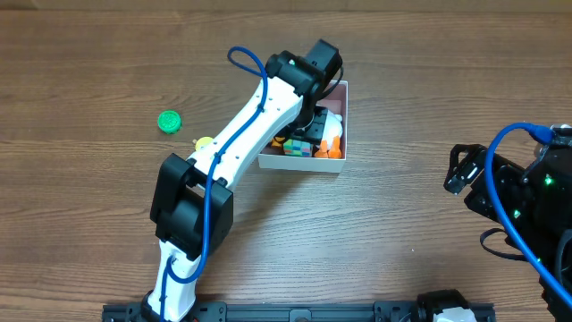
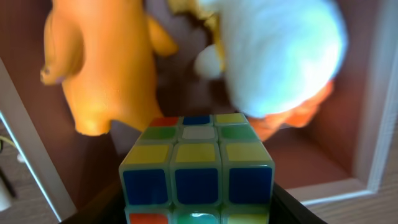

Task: Pack container
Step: 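Carry the Rubik's cube into the box front and release, then move the left gripper to the green round toy and grasp it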

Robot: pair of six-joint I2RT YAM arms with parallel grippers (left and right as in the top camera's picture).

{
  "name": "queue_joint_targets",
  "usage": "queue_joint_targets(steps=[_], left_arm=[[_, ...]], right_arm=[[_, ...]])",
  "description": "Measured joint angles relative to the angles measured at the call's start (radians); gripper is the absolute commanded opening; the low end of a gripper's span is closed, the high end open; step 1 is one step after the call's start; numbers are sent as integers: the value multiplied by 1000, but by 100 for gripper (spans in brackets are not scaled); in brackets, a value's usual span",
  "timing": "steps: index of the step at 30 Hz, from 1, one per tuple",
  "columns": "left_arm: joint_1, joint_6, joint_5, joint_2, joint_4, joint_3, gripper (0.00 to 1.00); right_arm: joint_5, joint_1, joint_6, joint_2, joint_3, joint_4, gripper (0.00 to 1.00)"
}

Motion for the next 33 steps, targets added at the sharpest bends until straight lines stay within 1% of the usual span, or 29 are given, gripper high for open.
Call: queue_joint_targets(steps=[1,2,5,6,7,8,9,10,12,14,15,17,18,21,22,24,25,26,28,31,33], left_arm=[[0,-5,-9,0,16,-21,47],[0,-9,-14,0,31,-43,52],[0,-20,-28,0,58,-91,67],[0,-27,-31,0,59,-98,79],[0,-32,-33,0,59,-99,84],[0,-32,-36,0,59,-99,85],[0,-34,-36,0,56,-98,88],[5,-34,-34,0,46,-94,87],[21,-33,-24,4,-23,-17,85],[37,-28,-20,10,-94,68,76],[48,-21,-20,9,-125,126,70],[65,-12,-19,9,-164,203,46],[71,-12,-18,9,-180,228,37],[69,4,-16,8,-193,244,36],[64,5,-16,8,-196,243,34],[63,5,-24,8,-201,243,18],[62,5,-34,8,-207,243,6],[63,7,-54,8,-220,243,4],[70,9,-81,8,-248,245,5],[110,11,-107,8,-323,258,13],[187,11,-136,7,-384,282,24]], right_arm=[[0,0,0,0,0,0,99],[0,0,0,0,0,0,99],[0,0,0,0,0,1,99],[0,0,0,0,0,0,99],[0,0,0,0,0,0,99],[0,0,0,0,0,1,99],[0,0,0,0,0,0,99],[0,0,0,0,0,0,100],[0,0,0,0,0,1,100],[0,0,0,0,0,0,100],[0,0,0,0,0,0,100],[0,0,0,0,0,1,100],[0,0,0,0,0,1,100],[0,0,0,0,0,2,100],[0,0,0,0,0,2,100],[0,0,0,0,0,2,100],[0,0,-1,0,0,1,100],[0,0,0,0,0,2,100],[0,0,0,0,0,1,100],[0,0,0,0,0,1,100],[0,0,0,0,0,0,100]])
